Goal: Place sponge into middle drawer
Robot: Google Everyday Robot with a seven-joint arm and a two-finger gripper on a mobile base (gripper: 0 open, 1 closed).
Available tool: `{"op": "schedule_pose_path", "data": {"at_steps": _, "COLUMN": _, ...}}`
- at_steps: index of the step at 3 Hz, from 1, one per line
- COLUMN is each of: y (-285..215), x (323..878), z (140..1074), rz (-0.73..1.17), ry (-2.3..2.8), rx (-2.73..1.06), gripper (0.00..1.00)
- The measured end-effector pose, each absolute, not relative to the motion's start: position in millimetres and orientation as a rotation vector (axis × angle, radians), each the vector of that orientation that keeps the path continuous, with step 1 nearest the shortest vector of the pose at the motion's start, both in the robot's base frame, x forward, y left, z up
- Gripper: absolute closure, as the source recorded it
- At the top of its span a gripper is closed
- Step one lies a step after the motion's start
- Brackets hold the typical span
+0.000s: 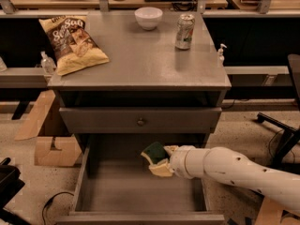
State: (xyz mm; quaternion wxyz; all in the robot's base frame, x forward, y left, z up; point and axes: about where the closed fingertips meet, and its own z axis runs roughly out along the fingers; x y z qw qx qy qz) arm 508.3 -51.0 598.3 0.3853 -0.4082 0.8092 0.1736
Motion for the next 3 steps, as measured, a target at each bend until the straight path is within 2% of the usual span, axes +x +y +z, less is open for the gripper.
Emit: {"op": "schedule_pose_path", "data": {"at_steps": 3, "y": -34.1, "x": 552.0, "z": 470.2, "rz": 0.480, "ry": 2.135, "rx": -1.172, "gripper": 1.00}}
